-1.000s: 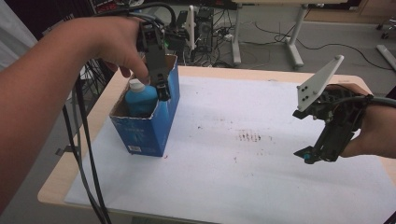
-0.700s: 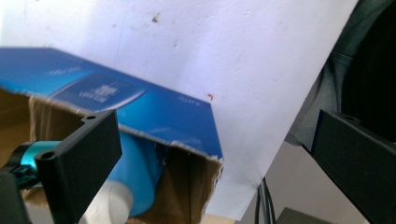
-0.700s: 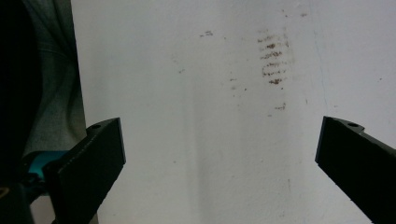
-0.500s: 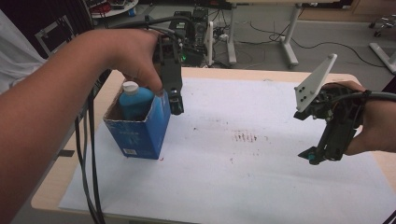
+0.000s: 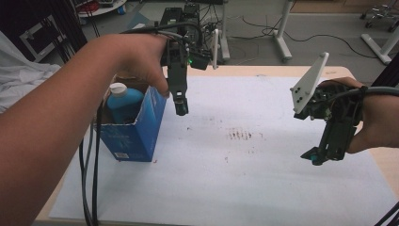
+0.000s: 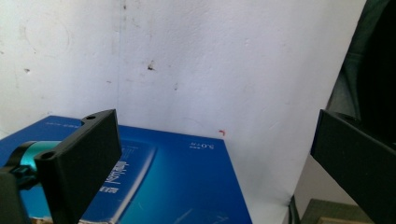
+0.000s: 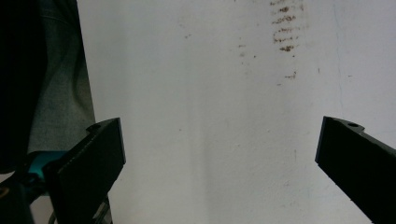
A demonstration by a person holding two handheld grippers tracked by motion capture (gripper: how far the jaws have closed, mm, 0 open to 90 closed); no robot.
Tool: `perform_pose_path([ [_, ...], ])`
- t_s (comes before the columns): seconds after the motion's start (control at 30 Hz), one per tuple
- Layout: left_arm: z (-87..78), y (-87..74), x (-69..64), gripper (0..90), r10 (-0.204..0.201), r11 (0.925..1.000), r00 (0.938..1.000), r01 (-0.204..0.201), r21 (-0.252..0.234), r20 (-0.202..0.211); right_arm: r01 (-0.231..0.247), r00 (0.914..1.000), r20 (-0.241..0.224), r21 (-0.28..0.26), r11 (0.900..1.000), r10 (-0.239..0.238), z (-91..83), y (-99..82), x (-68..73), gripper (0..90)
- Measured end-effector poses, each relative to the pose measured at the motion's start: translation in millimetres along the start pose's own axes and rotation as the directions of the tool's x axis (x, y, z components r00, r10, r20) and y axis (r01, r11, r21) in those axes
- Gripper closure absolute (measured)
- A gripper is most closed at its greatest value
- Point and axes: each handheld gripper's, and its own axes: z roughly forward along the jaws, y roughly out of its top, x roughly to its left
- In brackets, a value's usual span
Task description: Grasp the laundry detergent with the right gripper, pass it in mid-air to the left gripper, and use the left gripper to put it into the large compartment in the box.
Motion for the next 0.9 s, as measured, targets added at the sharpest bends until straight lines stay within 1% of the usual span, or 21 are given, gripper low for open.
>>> perform_pose_path([
  [0.03,-1.6,1.0,0.8,1.7,-0.001,1.0,0.9999,0.001,-0.01,0.012,-0.005,1.0,-0.003,0.008,1.0,0.005,1.1,-0.4,0.1,0.7],
  [0.13,-6.2,1.8,0.3,1.7,0.003,0.9998,0.9999,-0.003,-0.019,0.01,-0.008,0.9999,-0.008,0.012,0.9999,0.008,3.1,-0.8,-0.2,0.6],
  [0.2,-13.8,3.1,-0.8,1.7,0.008,0.9998,0.9998,-0.007,-0.018,0.018,-0.005,0.9999,-0.01,0.018,0.9998,0.005,5.9,-0.3,-0.6,0.7],
  [0.23,-13.8,3.1,-0.8,1.7,0.008,0.9998,0.9998,-0.007,-0.018,0.018,-0.004,0.9999,-0.013,0.016,0.9999,0.005,6.5,-0.1,-0.9,0.7],
  [0.3,-21.8,3.9,-2.2,1.7,0.013,0.9998,0.9998,-0.013,-0.017,0.014,-0.003,0.9999,-0.014,0.023,0.9997,0.003,7.9,0.6,-1.6,0.7],
  [0.33,-21.8,3.9,-2.2,1.7,0.013,0.9998,0.9998,-0.013,-0.017,0.014,-0.003,0.9999,-0.014,0.023,0.9997,0.003,7.9,0.6,-1.6,0.7],
  [0.37,-27.9,4.4,-2.9,1.7,0.013,0.9996,0.9998,-0.013,-0.024,0.015,-0.005,0.9999,-0.013,0.026,0.9997,0.005,9.9,1.2,-1.7,0.6],
  [0.4,-27.9,4.4,-2.9,1.7,0.013,0.9996,0.9998,-0.013,-0.024,0.015,-0.001,0.9999,-0.014,0.025,0.9997,0.001,10.8,1.3,-2.1,0.7],
  [0.43,-33.3,4.7,-4.0,1.7,0.011,0.9995,0.9999,-0.011,-0.031,0.01,0.0,0.9999,-0.016,0.027,0.9996,0.001,11.7,1.7,-1.9,0.6],
  [0.5,-36.2,5.1,-4.1,1.7,0.014,0.9994,0.9999,-0.014,-0.032,0.008,0.003,0.9999,-0.016,0.032,0.9995,-0.002,12.0,1.9,-1.9,0.6],
  [0.53,-39.8,5.9,-4.9,1.7,0.016,0.9995,0.9999,-0.016,-0.028,0.005,-0.004,0.9998,-0.018,0.032,0.9995,0.005,12.7,2.4,-1.0,0.6],
  [0.6,-43.1,6.7,-5.8,1.7,0.013,0.9994,0.9999,-0.013,-0.033,0.009,0.0,0.9998,-0.018,0.032,0.9995,0.001,12.6,2.5,-1.1,0.7],
  [0.73,-45.7,8.0,-6.8,1.7,0.024,0.9989,0.9996,-0.023,-0.04,0.015,-0.004,0.9998,-0.017,0.031,0.9995,0.004,12.5,2.3,-0.8,0.7],
  [0.9,-45.5,7.8,-7.6,1.7,0.023,0.9992,0.9996,-0.023,-0.034,0.014,0.0,0.9999,-0.012,0.029,0.9996,0.001,11.3,1.9,-0.3,0.6],
])
